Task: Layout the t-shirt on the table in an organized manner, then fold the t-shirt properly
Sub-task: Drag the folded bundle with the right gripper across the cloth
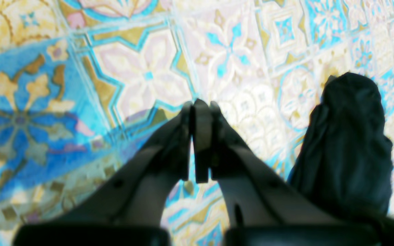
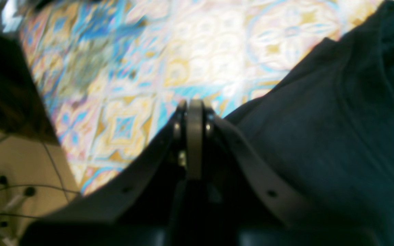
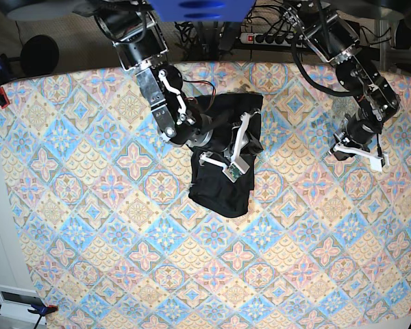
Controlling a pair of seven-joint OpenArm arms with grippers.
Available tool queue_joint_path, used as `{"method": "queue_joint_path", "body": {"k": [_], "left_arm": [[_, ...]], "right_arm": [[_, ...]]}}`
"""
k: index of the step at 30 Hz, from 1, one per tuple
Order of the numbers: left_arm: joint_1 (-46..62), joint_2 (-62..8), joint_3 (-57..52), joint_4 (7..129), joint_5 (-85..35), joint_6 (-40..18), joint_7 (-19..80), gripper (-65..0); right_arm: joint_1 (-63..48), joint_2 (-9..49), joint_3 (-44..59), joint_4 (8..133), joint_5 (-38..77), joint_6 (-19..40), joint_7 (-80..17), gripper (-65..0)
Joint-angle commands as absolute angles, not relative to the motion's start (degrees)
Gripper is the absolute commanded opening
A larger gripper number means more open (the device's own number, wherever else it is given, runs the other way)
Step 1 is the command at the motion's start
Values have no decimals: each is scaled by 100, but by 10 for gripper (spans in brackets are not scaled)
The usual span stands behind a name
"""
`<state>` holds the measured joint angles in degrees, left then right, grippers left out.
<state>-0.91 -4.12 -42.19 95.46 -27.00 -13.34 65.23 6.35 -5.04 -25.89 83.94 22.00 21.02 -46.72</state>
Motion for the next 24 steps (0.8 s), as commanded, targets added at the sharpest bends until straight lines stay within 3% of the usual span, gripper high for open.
{"method": "queue_joint_path", "body": {"k": [1, 6, 24], "left_arm": [[-110, -514, -4233, 9754, -2774, -1358, 6422, -648], [4, -497, -4224, 10000, -3046, -1358, 6422, -648], [-84, -470, -4189, 9956, -3152, -1358, 6431, -648]], "right_arm": [[813, -593, -2598, 8268, 2299, 2167, -4585, -650], [901, -593, -2571, 7477, 2299, 2149, -4585, -650], [215, 92, -1007, 7468, 2273, 2132, -4769, -650]]}}
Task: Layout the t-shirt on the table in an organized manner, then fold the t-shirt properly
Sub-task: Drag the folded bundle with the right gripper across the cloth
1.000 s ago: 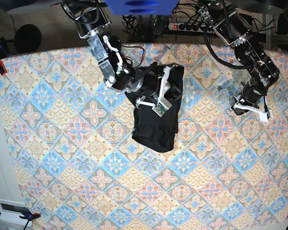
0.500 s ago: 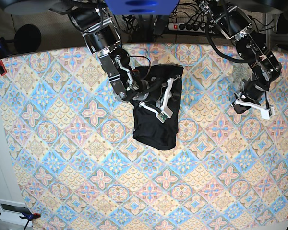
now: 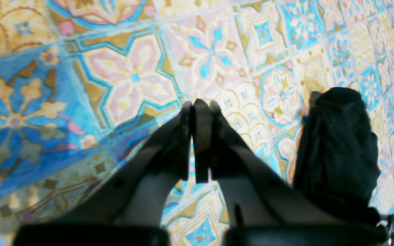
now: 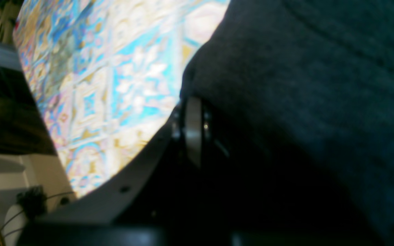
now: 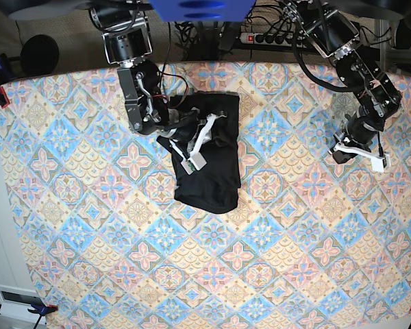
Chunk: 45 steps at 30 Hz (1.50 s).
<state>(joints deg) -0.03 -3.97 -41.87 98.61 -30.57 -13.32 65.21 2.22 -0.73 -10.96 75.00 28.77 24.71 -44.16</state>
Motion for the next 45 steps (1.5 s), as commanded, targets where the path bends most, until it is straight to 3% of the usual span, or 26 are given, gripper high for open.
{"method": "queue_joint_path", "body": {"k": [1, 16, 33, 45], "left_arm": [[-84, -470, -4189, 9956, -3152, -1358, 6431, -648], [-75, -391, -4189, 9956, -3152, -1358, 6440, -648], [4, -286, -4180, 9956, -3152, -1358, 6440, -648], [31, -268, -4180, 9956, -3152, -1358, 6440, -648]], "right_arm": [[215, 119, -954, 7486, 2273, 2132, -4778, -650], [479, 1086, -479, 7521, 2273, 2132, -4716, -650], [778, 1358, -101, 7556, 2299, 2141, -4769, -650], [769, 1376, -136, 8462, 2299, 2141, -4778, -650]]}}
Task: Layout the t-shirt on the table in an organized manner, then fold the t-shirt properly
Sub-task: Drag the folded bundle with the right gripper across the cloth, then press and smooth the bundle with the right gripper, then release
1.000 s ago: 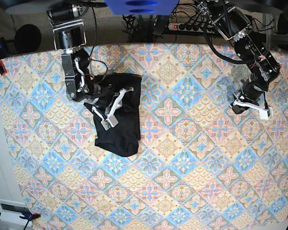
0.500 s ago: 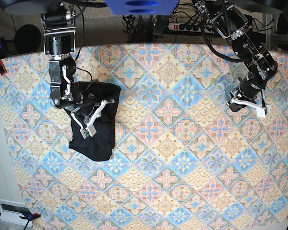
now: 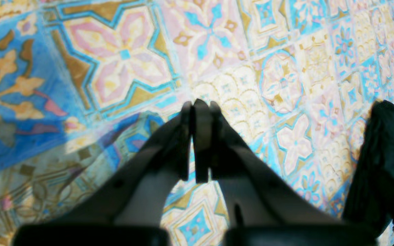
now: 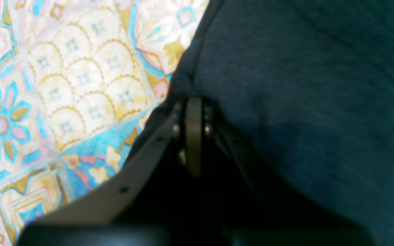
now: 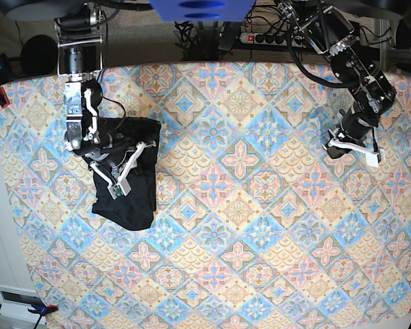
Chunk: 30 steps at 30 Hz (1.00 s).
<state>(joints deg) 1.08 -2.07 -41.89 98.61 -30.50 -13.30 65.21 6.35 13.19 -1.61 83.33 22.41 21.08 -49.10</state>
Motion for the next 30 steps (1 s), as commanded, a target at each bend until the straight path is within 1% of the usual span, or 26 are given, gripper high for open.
{"method": "queue_joint_path", "body": {"k": [1, 8, 12, 18, 25, 30], "left_arm": [[40, -268, -4180, 9956, -3152, -1358, 6440, -648], [48, -286, -3820, 9965, -3152, -1358, 6431, -648], [40, -277, -3486, 9956, -3125, -1358, 6413, -648], [-4, -119, -3451, 9956, -3099, -1358, 6413, -648], [-110, 13, -3336, 9938, -3081, -1358, 6413, -648], [-119, 13, -3090, 9842, -3090, -1349, 6413, -648]], "right_arm": [[760, 1385, -136, 8532, 2299, 2141, -4787, -650], [435, 1385, -136, 9429, 2308, 2141, -5059, -650], [22, 1385, -136, 9982, 2308, 2141, -5174, -650], [-708, 1367, -127, 10431, 2308, 2141, -5121, -650], [-840, 1358, -127, 10299, 2308, 2141, -5112, -650], [-840, 1358, -127, 9648, 2308, 2141, -5112, -650]]}}
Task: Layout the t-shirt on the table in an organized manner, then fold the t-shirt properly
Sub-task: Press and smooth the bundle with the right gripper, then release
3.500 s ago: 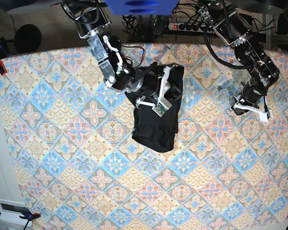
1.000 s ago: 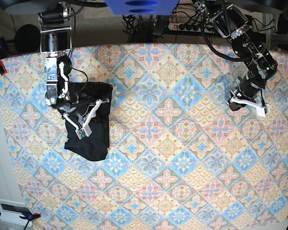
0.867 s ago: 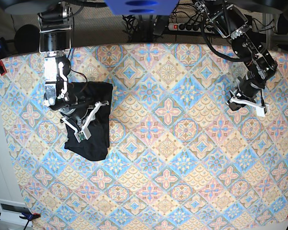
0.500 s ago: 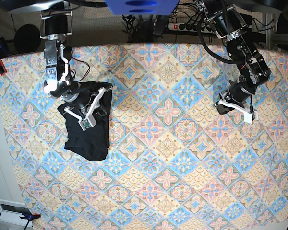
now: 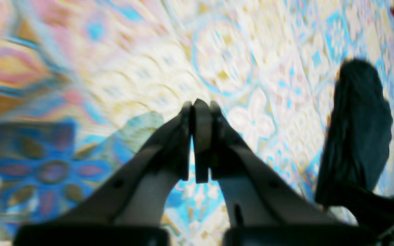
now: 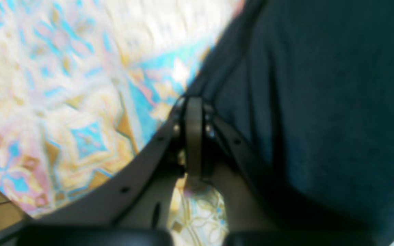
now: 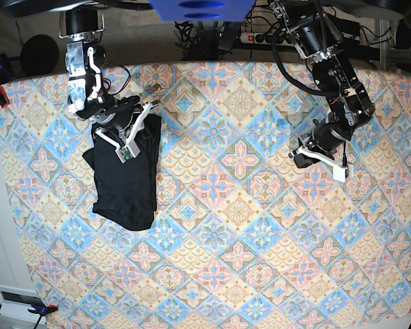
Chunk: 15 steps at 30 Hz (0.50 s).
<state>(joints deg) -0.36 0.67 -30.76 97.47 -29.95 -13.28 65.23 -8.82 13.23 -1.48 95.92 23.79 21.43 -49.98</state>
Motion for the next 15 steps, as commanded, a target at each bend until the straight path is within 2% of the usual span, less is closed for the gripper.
{"method": "queue_joint_path", "body": {"k": [1, 8, 15], "left_arm": [[-119, 13, -3081, 9833, -3090, -1349, 6404, -648], [-119, 13, -3081, 9833, -3090, -1349, 6404, -648], [-119, 13, -3081, 9833, -3090, -1349, 6404, -648]], "right_arm": [[-840, 1358, -127, 9420, 2299, 2141, -5112, -650], [-840, 1358, -119, 8215, 2281, 2141, -4796, -650], [-189, 1376, -92, 8075, 2281, 2141, -4743, -650]]}}
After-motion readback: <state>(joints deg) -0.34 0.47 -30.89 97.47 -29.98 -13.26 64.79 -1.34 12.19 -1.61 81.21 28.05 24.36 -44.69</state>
